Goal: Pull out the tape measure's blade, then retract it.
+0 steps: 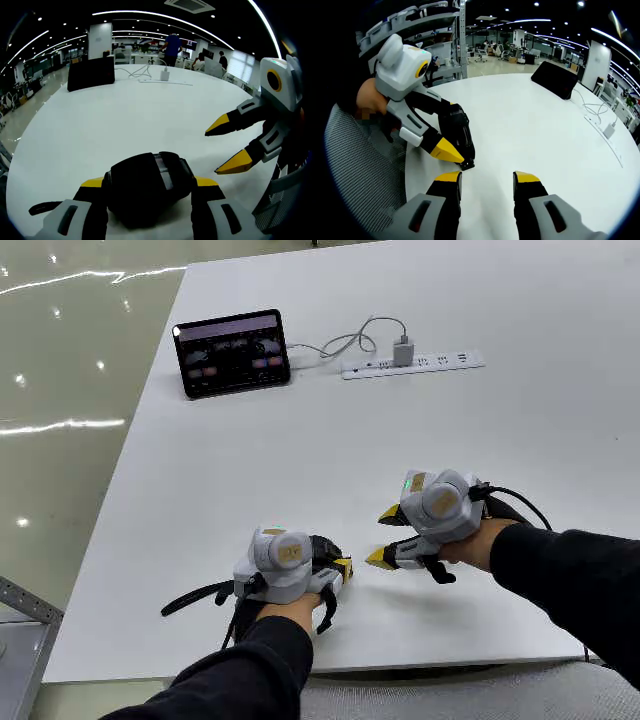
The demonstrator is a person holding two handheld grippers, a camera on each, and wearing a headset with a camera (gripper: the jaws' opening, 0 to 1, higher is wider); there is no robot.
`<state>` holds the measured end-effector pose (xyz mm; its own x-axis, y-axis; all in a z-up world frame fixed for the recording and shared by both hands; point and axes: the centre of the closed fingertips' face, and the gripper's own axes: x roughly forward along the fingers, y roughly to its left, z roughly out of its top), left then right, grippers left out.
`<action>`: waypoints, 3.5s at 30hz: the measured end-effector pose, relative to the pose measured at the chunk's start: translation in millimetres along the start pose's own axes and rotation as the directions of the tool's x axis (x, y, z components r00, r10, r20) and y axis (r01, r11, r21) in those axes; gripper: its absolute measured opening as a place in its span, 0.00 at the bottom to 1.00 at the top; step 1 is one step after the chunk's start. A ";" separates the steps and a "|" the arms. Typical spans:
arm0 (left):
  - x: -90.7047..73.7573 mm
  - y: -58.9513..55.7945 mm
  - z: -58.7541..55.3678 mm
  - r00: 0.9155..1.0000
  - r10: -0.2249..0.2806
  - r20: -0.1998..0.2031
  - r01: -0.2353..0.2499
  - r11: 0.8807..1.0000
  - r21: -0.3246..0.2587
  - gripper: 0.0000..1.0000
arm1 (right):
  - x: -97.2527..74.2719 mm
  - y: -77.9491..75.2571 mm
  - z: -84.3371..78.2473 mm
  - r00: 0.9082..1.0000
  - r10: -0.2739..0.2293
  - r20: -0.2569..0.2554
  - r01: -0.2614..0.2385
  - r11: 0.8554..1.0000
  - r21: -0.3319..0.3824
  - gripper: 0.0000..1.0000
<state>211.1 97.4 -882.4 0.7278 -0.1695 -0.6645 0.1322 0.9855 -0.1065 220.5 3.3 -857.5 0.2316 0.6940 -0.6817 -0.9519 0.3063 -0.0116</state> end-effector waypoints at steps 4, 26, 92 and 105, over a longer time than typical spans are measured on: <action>-1.6 -1.1 1.1 1.000 -0.012 -0.012 0.012 1.000 -0.011 0.65 | -6.7 3.3 -3.3 1.000 0.018 0.010 -0.018 0.998 0.065 0.44; -22.3 19.1 16.8 0.973 -0.221 -0.075 0.233 0.929 0.287 1.00 | -49.2 2.4 -29.8 1.000 -0.019 0.009 0.018 0.998 0.058 0.58; -85.9 67.4 13.5 0.944 -0.329 -0.019 0.323 0.910 0.259 1.00 | -207.0 -23.2 -159.7 0.957 -0.288 0.031 0.271 0.928 0.254 1.00; -82.9 67.9 9.9 0.943 -0.331 -0.024 0.327 0.911 0.250 1.00 | -203.6 -17.4 -159.5 0.961 -0.275 0.032 0.258 0.932 0.256 1.00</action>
<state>166.4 178.3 -827.2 0.6265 -0.4862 -0.6091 0.5267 0.8402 -0.1290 157.9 -247.2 -835.1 0.4909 0.6038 -0.6281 -0.7755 0.6313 0.0007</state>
